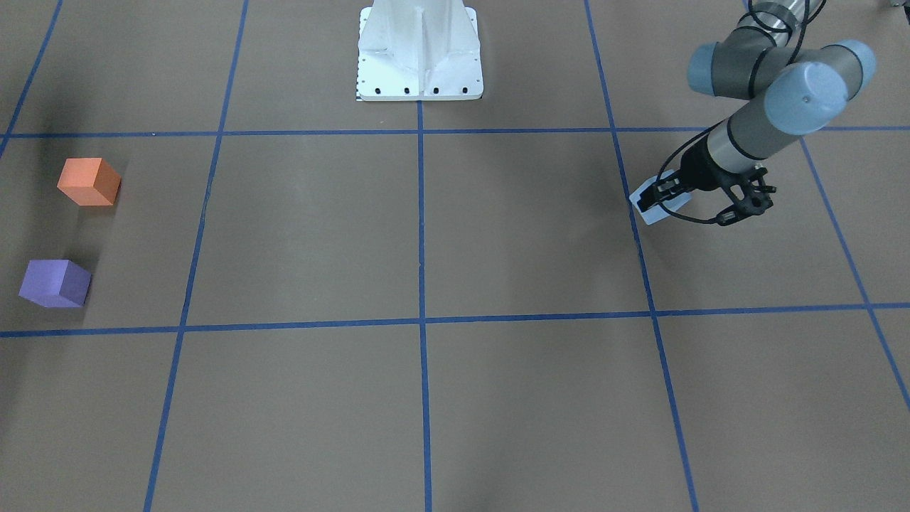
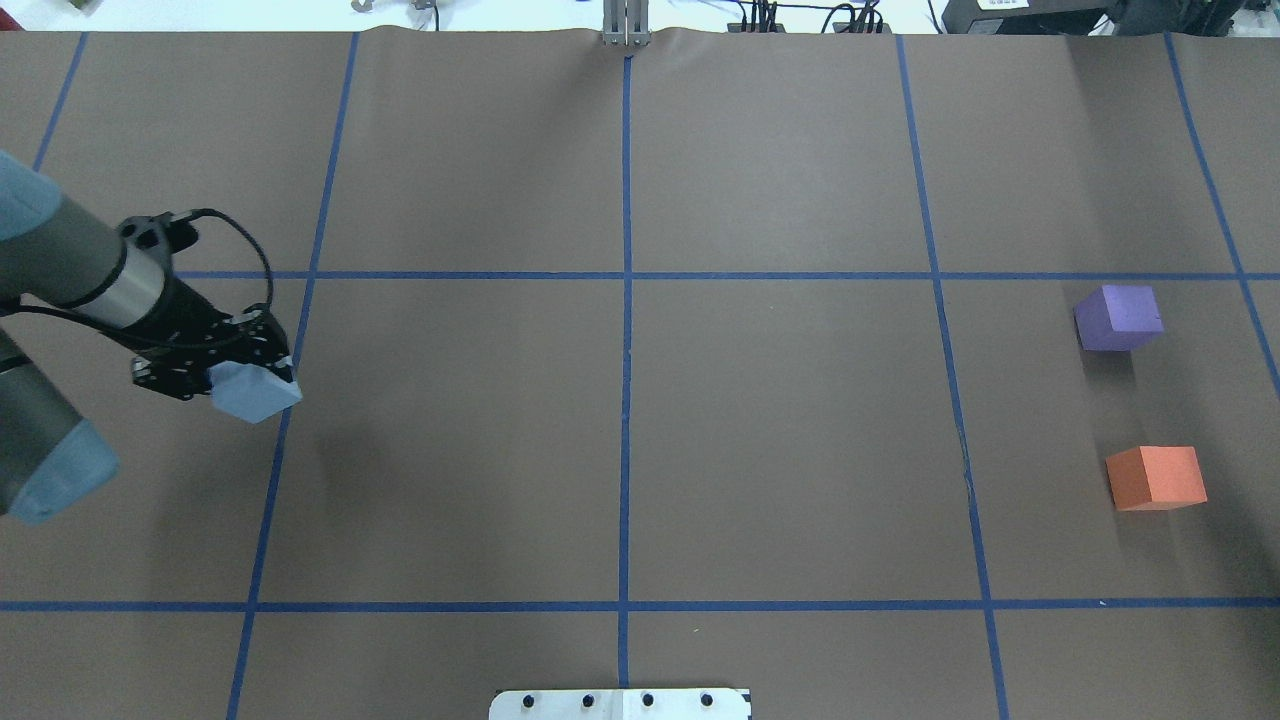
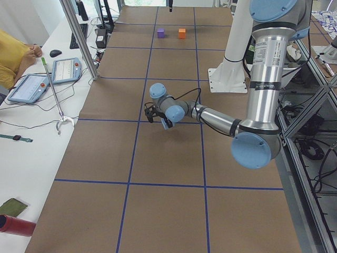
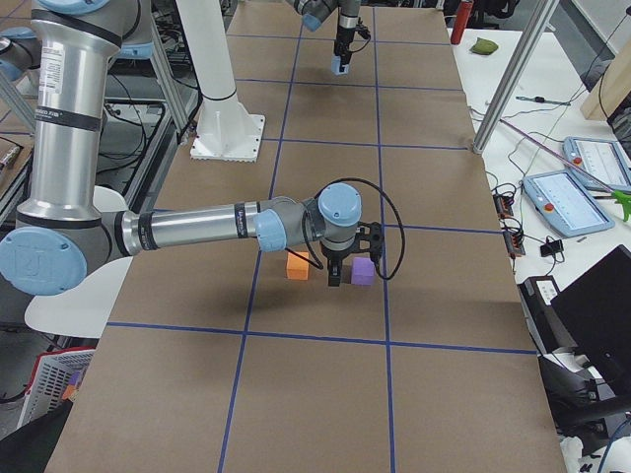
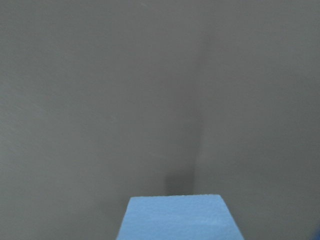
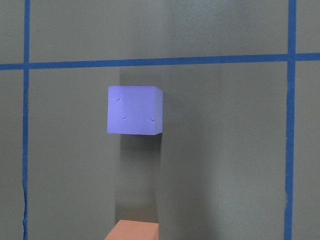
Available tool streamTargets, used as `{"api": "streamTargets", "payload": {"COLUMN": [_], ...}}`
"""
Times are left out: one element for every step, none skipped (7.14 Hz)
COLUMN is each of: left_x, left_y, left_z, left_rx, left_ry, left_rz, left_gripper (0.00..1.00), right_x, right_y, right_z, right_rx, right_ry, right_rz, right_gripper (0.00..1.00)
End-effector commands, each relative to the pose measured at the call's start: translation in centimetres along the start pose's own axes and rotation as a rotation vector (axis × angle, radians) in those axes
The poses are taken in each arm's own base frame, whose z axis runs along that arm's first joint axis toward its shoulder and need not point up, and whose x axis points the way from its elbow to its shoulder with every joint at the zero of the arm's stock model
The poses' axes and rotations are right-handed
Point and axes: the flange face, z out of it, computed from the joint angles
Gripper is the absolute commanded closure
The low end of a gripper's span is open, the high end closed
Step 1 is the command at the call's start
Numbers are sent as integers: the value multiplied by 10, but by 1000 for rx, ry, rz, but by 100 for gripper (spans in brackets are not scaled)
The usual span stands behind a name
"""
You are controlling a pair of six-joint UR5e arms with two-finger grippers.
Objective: Place blue block between orange and purple blocks
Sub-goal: 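Carry the light blue cube with the left gripper toward the table center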
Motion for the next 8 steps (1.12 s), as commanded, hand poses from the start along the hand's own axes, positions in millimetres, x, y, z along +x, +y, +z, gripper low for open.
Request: {"api": "streamTargets", "payload": {"left_x": [142, 215, 273, 324, 404, 457, 469, 471], "left_y": [69, 84, 107, 139, 171, 181, 200, 241], "left_z": [39, 46, 59, 84, 101, 113, 136, 166], "left_rx": [34, 55, 86, 158, 195, 192, 187, 246], "left_ry": [54, 48, 38, 30, 20, -16, -53, -77], "left_rz": [173, 201, 230, 287, 318, 316, 384, 446], "left_gripper": [100, 100, 100, 100, 100, 100, 100, 100], "right_x": [-5, -6, -14, -26, -25, -28, -32, -38], "right_y": [-5, -6, -8, -10, -8, -6, -6, -5], "right_z": [-1, -2, -1, 3, 4, 8, 16, 22], "right_rx": [2, 2, 3, 24, 44, 34, 15, 1], "right_ry": [-10, -17, -21, -39, -48, -60, -65, -66], "right_rz": [-8, -9, -27, -93, -121, -130, -140, -152], "right_gripper": [0, 0, 0, 0, 0, 0, 0, 0]}}
